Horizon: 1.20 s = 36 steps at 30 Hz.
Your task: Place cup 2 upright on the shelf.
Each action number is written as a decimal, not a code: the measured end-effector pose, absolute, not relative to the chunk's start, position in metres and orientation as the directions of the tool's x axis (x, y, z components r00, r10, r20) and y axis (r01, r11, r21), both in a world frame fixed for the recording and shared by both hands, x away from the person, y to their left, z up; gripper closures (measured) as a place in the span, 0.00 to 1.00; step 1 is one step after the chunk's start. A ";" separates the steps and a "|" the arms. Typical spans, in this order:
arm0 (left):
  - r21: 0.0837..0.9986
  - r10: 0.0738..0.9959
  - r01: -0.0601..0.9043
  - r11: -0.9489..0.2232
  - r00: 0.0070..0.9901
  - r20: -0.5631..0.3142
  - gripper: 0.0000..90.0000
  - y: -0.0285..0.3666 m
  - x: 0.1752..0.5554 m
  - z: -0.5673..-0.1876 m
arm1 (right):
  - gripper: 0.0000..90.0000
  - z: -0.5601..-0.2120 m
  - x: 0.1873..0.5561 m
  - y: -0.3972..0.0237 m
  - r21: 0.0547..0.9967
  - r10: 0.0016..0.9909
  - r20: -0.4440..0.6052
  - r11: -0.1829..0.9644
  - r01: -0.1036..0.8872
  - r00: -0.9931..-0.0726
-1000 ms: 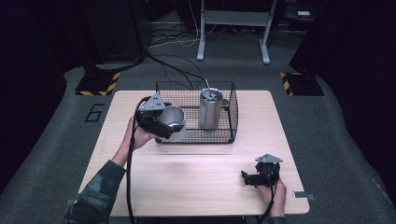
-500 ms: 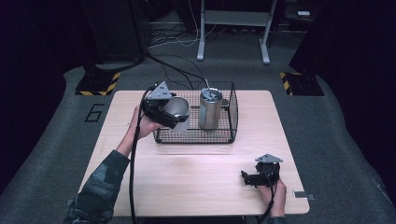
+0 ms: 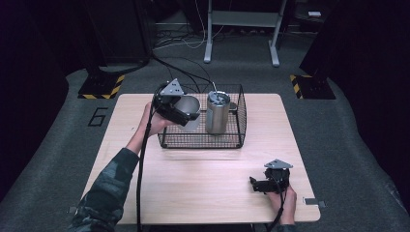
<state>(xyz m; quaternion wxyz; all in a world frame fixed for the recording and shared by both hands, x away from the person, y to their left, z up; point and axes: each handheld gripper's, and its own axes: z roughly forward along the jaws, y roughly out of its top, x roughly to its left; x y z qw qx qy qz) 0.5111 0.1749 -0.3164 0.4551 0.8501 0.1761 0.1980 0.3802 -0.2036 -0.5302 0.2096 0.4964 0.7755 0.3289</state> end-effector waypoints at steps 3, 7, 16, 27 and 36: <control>0.843 0.483 0.126 -0.523 0.859 0.172 0.07 0.174 0.517 -0.316 | 0.00 -0.530 0.380 -0.204 0.718 0.908 0.002 0.290 0.632 -0.419; 0.849 0.495 0.128 -0.513 0.852 0.171 0.07 0.173 0.526 -0.318 | 0.00 -0.530 0.380 -0.204 0.718 0.908 0.002 0.291 0.632 -0.420; 0.842 0.513 0.175 -0.510 0.848 0.135 0.07 0.170 0.546 -0.328 | 0.00 -0.530 0.380 -0.203 0.719 0.909 0.007 0.284 0.634 -0.416; 0.826 0.535 0.208 -0.524 0.835 0.129 0.07 0.164 0.565 -0.345 | 0.00 -0.530 0.380 -0.203 0.720 0.909 0.005 0.287 0.632 -0.418; 0.818 0.551 0.232 -0.527 0.825 0.122 0.07 0.160 0.575 -0.358 | 0.00 -0.530 0.380 -0.203 0.720 0.908 0.005 0.287 0.632 -0.418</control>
